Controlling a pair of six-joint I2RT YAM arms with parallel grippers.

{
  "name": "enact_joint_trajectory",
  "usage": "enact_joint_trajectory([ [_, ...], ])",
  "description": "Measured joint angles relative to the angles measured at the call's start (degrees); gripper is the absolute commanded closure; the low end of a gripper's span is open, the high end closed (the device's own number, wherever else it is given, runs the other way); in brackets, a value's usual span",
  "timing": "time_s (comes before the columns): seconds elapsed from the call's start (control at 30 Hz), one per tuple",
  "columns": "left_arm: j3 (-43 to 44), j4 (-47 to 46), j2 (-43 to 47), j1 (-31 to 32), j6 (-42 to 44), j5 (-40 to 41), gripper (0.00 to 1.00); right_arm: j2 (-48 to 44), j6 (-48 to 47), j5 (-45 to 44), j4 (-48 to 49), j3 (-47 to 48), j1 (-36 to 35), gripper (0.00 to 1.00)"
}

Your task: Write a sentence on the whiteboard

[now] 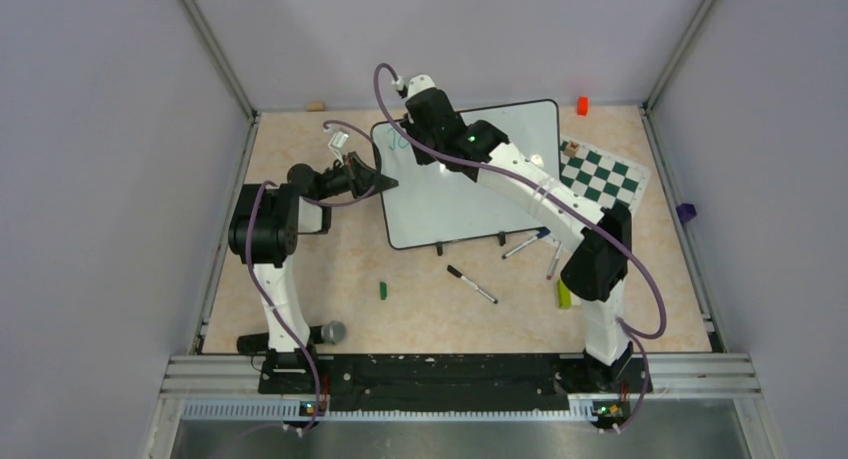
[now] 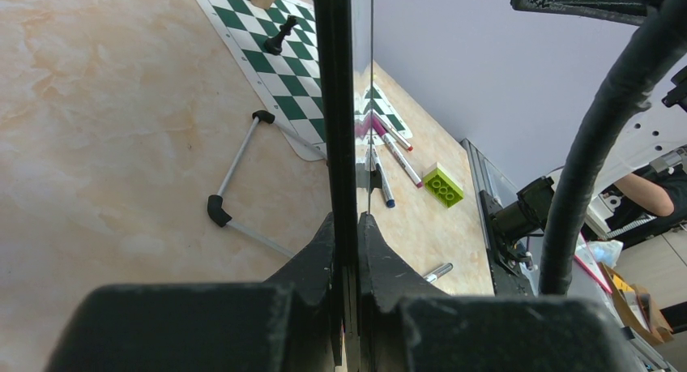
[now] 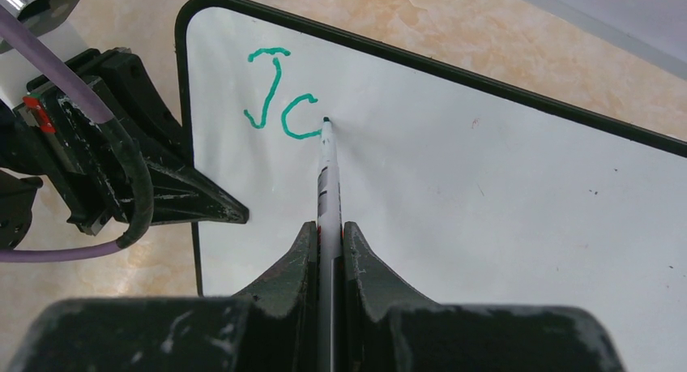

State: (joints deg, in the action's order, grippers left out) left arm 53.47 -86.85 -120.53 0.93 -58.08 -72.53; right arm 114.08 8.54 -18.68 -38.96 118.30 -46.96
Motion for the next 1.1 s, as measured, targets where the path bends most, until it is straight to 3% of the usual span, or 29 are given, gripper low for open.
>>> enact_joint_trajectory([
  [0.87,0.0,0.3,0.0,0.0,0.0,-0.1,1.0,1.5,-0.6,3.3,2.1,2.0,0.0,1.0],
  [1.1,0.0,-0.5,0.0,0.0,0.0,-0.3,1.0,-3.3,-0.6,4.8,5.0,-5.7,0.3,1.0],
])
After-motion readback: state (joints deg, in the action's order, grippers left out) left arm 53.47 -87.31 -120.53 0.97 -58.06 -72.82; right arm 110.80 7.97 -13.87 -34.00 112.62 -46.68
